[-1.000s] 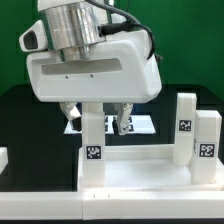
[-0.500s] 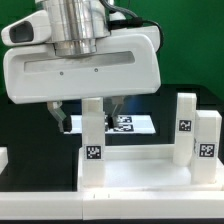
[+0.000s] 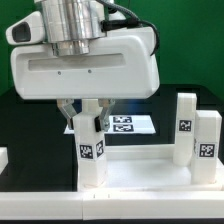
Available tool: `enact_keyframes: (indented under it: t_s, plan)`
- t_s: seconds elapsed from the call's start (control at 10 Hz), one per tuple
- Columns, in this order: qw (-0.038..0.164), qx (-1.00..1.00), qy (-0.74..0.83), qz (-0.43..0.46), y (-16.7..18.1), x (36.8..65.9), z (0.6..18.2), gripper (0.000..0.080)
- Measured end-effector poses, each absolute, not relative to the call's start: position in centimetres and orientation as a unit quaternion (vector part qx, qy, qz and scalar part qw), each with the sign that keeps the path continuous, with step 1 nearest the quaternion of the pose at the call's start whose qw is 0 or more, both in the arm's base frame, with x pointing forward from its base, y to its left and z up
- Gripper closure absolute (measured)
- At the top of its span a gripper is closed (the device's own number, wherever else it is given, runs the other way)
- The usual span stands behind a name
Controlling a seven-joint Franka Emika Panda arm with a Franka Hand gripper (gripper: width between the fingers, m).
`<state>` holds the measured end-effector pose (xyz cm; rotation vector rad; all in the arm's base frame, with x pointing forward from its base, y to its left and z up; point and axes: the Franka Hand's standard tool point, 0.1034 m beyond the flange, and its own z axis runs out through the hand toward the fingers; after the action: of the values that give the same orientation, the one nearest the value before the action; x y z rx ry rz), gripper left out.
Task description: Assemble desk
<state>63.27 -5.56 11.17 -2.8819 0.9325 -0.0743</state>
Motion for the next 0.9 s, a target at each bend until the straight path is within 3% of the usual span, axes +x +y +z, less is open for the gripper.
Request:
enact_keyframes:
  t_s: [0.4,0.9]
  plan:
    - [0.076,-0.742,0.666,0.025,-5.43,63.4,11.02,0.0515]
    - [0.072,-0.678,0.731,0.031,-4.99,63.45,10.93,0.0515]
